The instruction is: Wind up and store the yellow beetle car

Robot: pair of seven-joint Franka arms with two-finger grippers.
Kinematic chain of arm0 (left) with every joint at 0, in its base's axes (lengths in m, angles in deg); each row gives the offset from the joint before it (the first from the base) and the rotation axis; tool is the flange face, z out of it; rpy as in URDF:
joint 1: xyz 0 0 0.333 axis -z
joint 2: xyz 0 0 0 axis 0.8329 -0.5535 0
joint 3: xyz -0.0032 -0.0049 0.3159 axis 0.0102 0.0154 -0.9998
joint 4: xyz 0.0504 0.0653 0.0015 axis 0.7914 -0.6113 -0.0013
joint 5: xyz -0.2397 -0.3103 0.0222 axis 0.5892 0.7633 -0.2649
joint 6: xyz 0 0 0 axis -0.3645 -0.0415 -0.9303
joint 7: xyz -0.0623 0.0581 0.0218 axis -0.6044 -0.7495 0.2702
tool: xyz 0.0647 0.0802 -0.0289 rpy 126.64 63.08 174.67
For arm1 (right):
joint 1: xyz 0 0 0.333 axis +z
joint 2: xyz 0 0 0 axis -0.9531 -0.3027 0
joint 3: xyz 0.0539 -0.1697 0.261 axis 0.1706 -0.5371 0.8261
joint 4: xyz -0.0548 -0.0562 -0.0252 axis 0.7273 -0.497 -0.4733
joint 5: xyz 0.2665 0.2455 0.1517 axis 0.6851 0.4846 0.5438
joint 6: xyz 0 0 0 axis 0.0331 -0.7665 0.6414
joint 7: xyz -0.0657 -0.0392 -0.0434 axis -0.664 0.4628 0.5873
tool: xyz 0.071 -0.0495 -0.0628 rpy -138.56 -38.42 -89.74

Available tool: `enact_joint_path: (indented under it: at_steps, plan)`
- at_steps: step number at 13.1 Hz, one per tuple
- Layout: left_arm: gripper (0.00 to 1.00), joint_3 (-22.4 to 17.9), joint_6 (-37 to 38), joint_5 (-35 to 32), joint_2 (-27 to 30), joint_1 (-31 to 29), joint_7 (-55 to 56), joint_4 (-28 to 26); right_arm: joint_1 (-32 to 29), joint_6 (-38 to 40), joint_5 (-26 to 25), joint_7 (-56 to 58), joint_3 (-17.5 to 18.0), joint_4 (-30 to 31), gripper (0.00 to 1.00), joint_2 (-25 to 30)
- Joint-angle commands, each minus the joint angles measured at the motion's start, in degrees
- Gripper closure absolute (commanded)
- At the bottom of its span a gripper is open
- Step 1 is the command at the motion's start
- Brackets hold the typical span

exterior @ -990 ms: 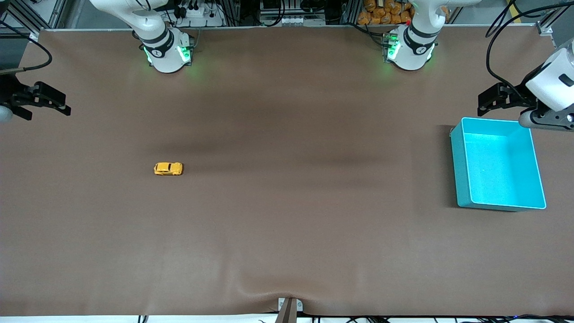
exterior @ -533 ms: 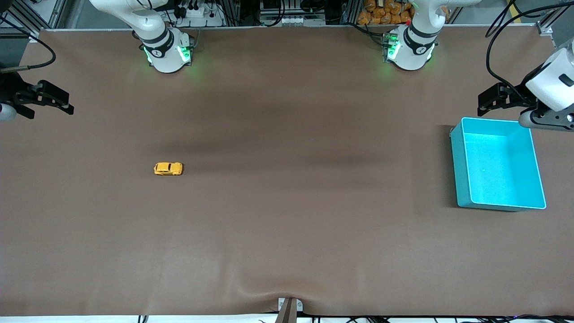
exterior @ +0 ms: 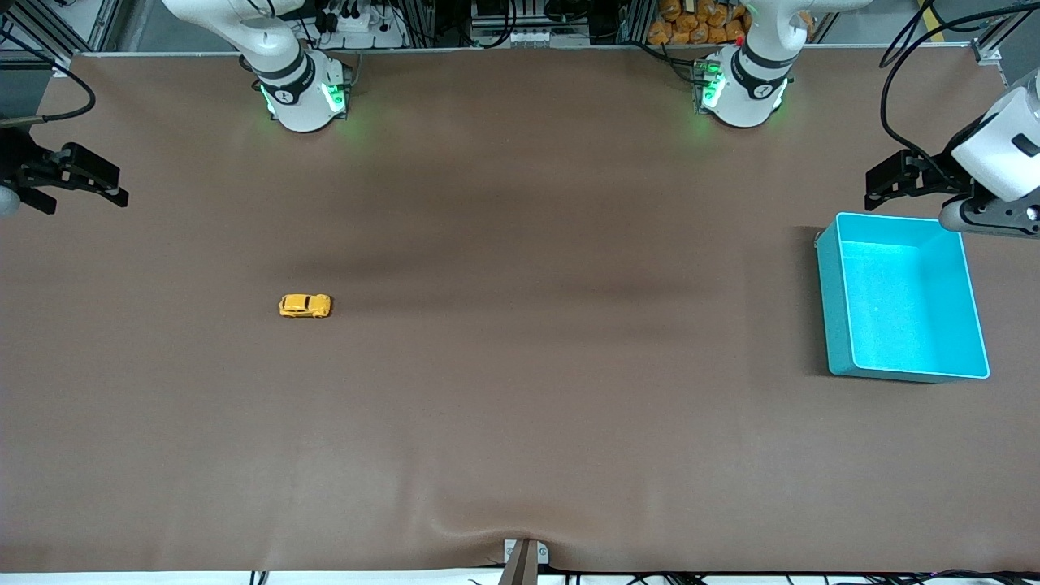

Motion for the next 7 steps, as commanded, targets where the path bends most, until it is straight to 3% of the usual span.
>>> enact_joint_path:
  at_steps: [1,4,7]
  plan:
    - [0.0,0.25,0.46,0.73,1.11,-0.56,-0.44,-0.19,-0.06,0.48,-0.78,-0.46,0.14,0.1,0.0,0.37]
    - [0.0,0.25,0.37,0.64,1.11,-0.56,0.44,-0.28,0.2,-3.2,-0.7,-0.19,0.49,3.94,0.0,-0.16]
    - [0.0,0.16,0.28,0.03,1.2,-0.56,0.62,-0.28,0.2,-9.43,-0.61,4.1,3.39,11.24,0.0,-0.33]
